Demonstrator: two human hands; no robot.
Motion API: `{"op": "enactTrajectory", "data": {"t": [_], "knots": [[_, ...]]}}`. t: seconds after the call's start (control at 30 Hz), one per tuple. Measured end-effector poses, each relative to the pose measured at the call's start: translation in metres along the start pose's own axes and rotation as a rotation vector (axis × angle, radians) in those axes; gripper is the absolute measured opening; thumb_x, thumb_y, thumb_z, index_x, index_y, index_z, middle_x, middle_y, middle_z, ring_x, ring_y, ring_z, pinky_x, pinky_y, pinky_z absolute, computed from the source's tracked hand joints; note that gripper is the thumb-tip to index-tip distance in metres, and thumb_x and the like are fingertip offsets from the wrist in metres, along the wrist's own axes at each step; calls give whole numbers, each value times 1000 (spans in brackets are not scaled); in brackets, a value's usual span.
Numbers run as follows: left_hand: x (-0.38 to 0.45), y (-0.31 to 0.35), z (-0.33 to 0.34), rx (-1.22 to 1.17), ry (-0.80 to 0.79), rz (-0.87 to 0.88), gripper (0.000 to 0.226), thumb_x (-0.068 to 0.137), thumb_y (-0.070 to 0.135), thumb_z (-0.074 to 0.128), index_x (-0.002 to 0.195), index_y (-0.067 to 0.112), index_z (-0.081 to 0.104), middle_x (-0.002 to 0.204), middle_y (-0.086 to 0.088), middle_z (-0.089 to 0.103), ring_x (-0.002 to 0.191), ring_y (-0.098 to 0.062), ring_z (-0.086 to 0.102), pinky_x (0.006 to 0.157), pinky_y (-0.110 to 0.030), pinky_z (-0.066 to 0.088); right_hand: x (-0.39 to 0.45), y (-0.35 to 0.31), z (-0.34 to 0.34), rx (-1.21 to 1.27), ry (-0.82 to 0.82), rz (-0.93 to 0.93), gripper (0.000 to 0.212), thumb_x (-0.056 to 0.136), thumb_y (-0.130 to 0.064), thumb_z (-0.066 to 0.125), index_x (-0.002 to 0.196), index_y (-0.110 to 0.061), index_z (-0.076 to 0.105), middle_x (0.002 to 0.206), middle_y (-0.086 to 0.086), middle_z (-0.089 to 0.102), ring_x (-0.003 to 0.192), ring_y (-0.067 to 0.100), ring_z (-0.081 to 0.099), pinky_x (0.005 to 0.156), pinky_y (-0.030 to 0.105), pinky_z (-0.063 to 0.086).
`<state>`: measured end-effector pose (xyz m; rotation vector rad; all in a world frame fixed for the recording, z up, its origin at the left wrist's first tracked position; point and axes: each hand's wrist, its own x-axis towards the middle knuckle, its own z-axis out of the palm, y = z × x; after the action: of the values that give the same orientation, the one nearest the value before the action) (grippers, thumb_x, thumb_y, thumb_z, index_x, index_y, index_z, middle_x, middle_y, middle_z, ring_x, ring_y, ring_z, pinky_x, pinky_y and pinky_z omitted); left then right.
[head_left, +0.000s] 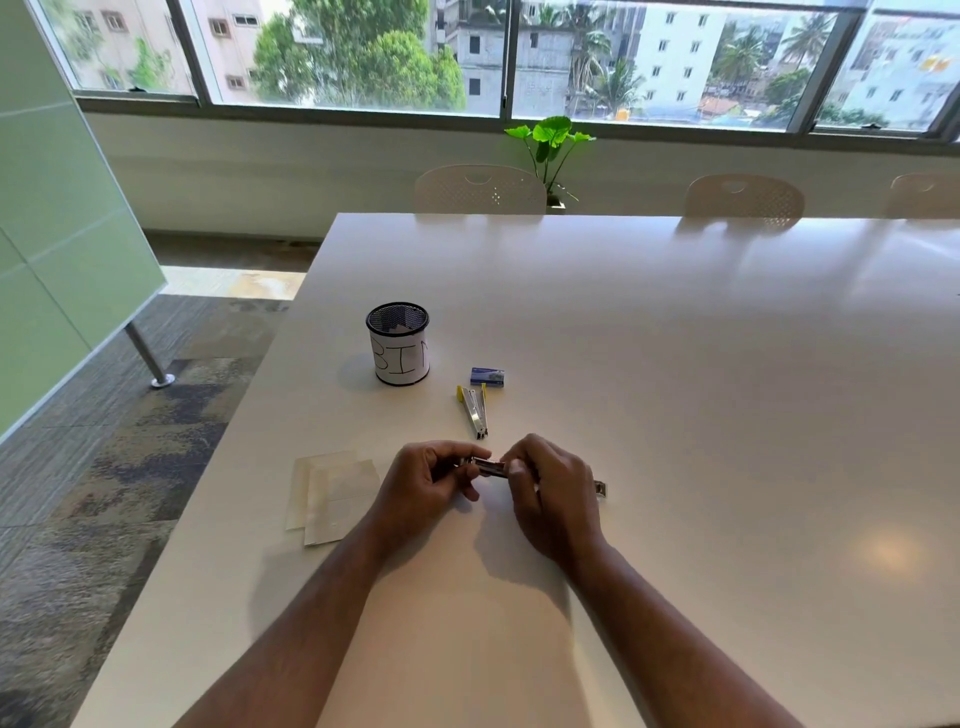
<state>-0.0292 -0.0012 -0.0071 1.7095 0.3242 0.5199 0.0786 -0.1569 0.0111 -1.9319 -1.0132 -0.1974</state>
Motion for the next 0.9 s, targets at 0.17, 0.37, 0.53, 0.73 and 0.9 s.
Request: {"op": "enactTrajectory", "data": {"t": [0.17,0.37,0.53,0.73,0.9], "knots": [[3,3,-4,-46,47,21,30,97,2,68,109,28,79,88,-10,79,77,-19,75,69,-29,60,1,2,1,-74,74,120,15,84,-38,61,85,-37,47,78,-11,70,68,9,64,63,29,50],[3,3,-4,-26,20,39,29,97,0,66,110,24,77,93,-8,80,90,-18,78,78,-19,56,3,4,0,-39,109,145,9,86,-25,61,90,-30,55,79,-10,69,70,16,65,71,40,55],[3,5,-5,-67,37,63,28,97,-1,65,106,23,75,93,-7,80,90,-18,78,75,-17,54,5,5,3,-86,124,124,11,92,-30,59,103,-26,59,75,-15,63,66,11,58,89,37,49],[3,4,-5,-80,4,63,27,91,3,74,105,26,75,93,-8,80,92,-18,77,80,-21,57,5,5,4,-172,18,89,16,97,-36,47,105,-31,59,75,-11,63,76,16,61,93,39,41],[4,-1,-6,-102,7,64,22,88,6,78,104,21,75,91,-12,79,86,-23,77,79,-27,59,3,6,6,-187,-18,21,21,96,-47,47,106,-33,59,85,-14,64,83,12,61,93,38,41]]}}
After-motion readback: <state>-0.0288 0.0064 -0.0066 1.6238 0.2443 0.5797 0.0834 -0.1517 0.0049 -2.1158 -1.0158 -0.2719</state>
